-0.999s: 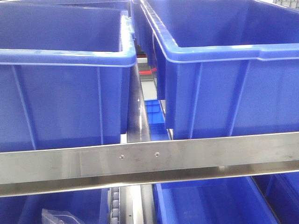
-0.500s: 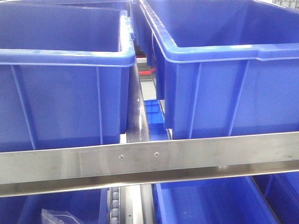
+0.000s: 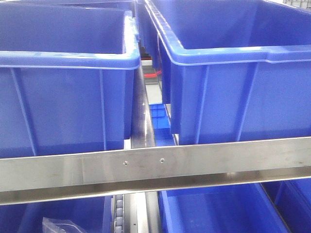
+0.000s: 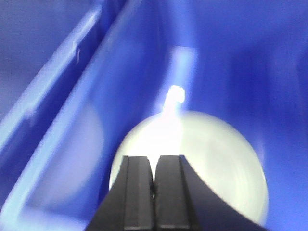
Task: Place green plate on second shelf with right arm
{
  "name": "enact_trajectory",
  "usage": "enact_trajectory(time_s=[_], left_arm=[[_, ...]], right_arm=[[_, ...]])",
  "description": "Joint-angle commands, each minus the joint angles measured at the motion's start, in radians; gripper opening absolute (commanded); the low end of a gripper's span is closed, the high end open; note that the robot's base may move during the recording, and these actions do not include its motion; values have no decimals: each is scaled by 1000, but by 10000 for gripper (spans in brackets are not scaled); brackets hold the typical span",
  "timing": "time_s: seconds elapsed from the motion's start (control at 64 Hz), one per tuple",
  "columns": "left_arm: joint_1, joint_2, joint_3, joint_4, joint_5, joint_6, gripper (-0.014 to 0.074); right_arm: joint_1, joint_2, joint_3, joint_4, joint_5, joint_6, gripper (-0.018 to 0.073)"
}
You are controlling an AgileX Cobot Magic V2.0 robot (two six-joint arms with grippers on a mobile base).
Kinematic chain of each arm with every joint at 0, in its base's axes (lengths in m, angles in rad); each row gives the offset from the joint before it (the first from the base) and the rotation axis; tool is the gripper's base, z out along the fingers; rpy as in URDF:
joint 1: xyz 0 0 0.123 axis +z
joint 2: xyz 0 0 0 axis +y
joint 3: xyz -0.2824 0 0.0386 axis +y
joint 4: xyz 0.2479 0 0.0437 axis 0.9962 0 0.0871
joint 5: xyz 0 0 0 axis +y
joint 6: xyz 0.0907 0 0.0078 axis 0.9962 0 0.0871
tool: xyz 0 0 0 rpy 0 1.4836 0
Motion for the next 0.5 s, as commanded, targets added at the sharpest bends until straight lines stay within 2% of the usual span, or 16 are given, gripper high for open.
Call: enact_trajectory(time_s=[0.0, 0.234, 0.375, 0.484], left_arm=[[-7, -16, 41, -8, -91, -3, 130], [-7, -16, 41, -8, -91, -3, 130], [-7, -16, 41, -8, -91, -3, 130], [-7, -16, 41, -8, -91, -3, 130]], right_arm=[[-1, -119, 24, 25, -22, 1, 48], [-35, -482, 241, 41, 21, 1, 48], [-108, -690, 383, 38, 18, -3, 48], [-185, -833, 506, 12, -36, -10, 48]])
